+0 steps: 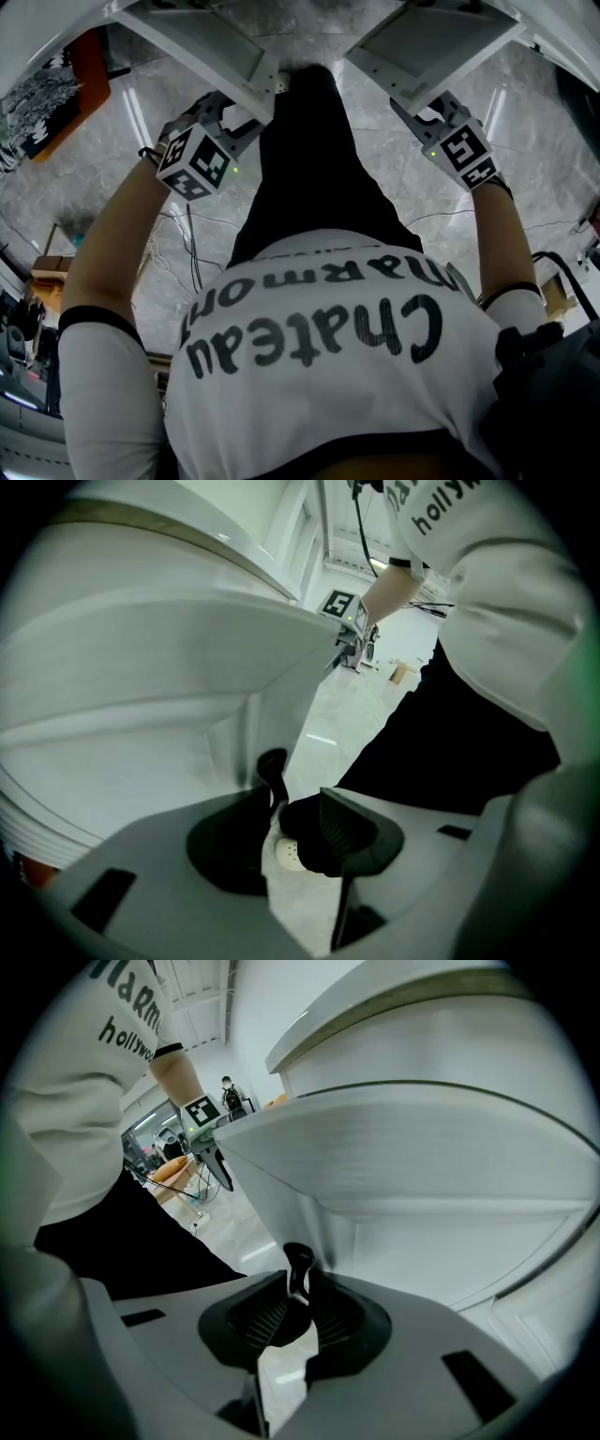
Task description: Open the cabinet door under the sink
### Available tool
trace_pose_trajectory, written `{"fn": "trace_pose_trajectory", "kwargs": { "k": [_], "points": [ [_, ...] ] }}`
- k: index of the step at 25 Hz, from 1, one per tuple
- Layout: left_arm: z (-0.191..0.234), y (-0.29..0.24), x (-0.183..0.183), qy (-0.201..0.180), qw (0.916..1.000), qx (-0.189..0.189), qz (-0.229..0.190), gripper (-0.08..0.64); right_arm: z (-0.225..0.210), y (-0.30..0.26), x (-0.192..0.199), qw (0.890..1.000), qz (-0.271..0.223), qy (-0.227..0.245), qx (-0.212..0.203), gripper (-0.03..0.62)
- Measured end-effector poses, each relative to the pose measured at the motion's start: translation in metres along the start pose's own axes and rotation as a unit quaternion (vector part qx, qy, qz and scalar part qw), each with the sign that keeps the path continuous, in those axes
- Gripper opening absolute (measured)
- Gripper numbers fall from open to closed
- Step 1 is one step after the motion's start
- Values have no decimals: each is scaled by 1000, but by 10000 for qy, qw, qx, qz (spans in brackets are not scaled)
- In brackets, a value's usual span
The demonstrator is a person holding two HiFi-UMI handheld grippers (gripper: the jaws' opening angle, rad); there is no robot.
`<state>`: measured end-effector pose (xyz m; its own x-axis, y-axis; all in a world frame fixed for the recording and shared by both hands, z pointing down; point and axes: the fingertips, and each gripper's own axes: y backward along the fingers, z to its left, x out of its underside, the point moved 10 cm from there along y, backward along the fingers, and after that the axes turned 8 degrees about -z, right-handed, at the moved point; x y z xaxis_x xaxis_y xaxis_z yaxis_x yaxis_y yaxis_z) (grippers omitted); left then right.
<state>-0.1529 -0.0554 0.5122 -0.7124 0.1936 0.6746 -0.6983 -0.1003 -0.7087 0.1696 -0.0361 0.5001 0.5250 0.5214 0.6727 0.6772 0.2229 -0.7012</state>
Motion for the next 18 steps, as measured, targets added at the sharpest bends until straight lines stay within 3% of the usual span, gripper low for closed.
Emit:
{"fn": "trace_pose_trajectory", "kwargs": {
  "k": [18],
  "points": [
    [-12,23,21,-29,9987,86,509,150,3,20,21,9995,275,121,-41,60]
  ]
}}
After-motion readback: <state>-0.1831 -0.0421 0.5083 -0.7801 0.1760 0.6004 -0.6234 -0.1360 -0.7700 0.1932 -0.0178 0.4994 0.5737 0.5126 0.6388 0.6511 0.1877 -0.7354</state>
